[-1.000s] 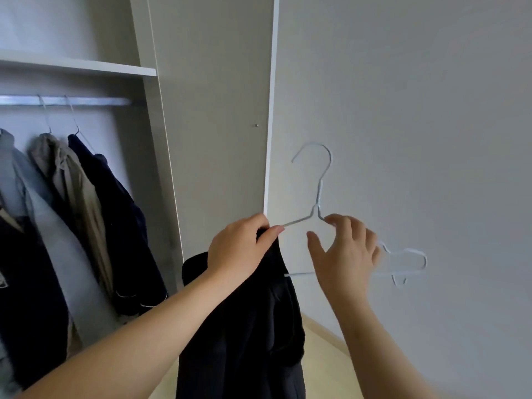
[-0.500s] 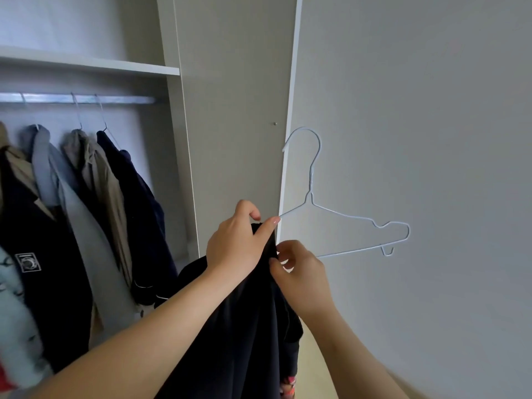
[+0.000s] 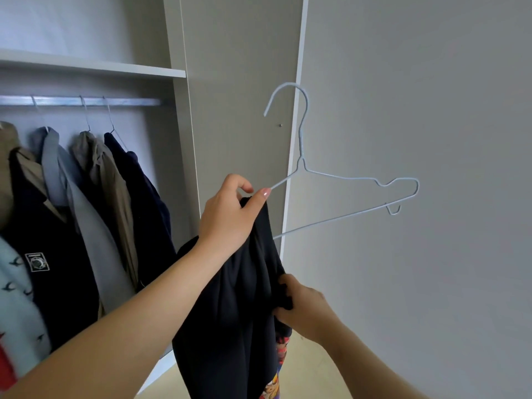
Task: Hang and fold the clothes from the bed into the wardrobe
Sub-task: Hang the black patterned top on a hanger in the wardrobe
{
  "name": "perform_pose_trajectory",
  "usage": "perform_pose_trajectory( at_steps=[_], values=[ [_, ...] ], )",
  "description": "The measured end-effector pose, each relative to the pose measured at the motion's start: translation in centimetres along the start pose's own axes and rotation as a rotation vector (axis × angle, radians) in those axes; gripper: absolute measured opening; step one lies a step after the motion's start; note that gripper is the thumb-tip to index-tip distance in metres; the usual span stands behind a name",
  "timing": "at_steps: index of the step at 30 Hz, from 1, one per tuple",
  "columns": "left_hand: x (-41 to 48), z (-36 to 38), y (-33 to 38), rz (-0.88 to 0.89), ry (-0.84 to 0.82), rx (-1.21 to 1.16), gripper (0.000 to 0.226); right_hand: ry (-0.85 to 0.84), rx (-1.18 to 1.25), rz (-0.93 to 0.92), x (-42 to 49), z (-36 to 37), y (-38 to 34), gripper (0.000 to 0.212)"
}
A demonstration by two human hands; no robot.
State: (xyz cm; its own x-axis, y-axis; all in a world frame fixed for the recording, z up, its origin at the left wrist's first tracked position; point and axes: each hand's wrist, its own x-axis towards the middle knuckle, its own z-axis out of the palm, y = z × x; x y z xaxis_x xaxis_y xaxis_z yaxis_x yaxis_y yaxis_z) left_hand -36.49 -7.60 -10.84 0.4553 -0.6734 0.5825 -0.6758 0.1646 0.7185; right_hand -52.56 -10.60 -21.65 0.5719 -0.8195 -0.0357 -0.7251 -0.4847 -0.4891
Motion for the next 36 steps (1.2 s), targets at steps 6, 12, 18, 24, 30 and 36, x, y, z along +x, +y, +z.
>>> perform_pose_trajectory(
  at_steps=[6,12,18,24,30,36],
  values=[
    [1.7,-2.5,-1.4,0.032,-0.026,0.016,0.022,0.133,-0.417,-0.052,0.3,-2.2,2.5,0.016],
    [2.6,-5.5,-3.4,0.101,-0.086,0.183,0.030,0.279,-0.566,-0.177,0.3,-6.2,3.6,0.021],
    [3.2,-7.7,-4.6,0.195,-0.042,0.342,0.030,0.599,-0.321,-0.328,0.2,-9.2,3.8,0.018],
    [3.2,-8.4,-4.8,0.241,-0.041,0.376,0.024,0.610,0.540,0.081,0.6,-9.0,2.8,0.063],
    [2.4,-9.0,-5.4,0.260,-0.047,0.408,0.023,0.581,0.589,0.102,1.0,-9.8,2.9,0.074],
    [1.2,-9.3,-5.6,0.268,-0.047,0.462,0.030,0.504,0.235,0.069,0.4,-9.8,2.9,0.035]
  ],
)
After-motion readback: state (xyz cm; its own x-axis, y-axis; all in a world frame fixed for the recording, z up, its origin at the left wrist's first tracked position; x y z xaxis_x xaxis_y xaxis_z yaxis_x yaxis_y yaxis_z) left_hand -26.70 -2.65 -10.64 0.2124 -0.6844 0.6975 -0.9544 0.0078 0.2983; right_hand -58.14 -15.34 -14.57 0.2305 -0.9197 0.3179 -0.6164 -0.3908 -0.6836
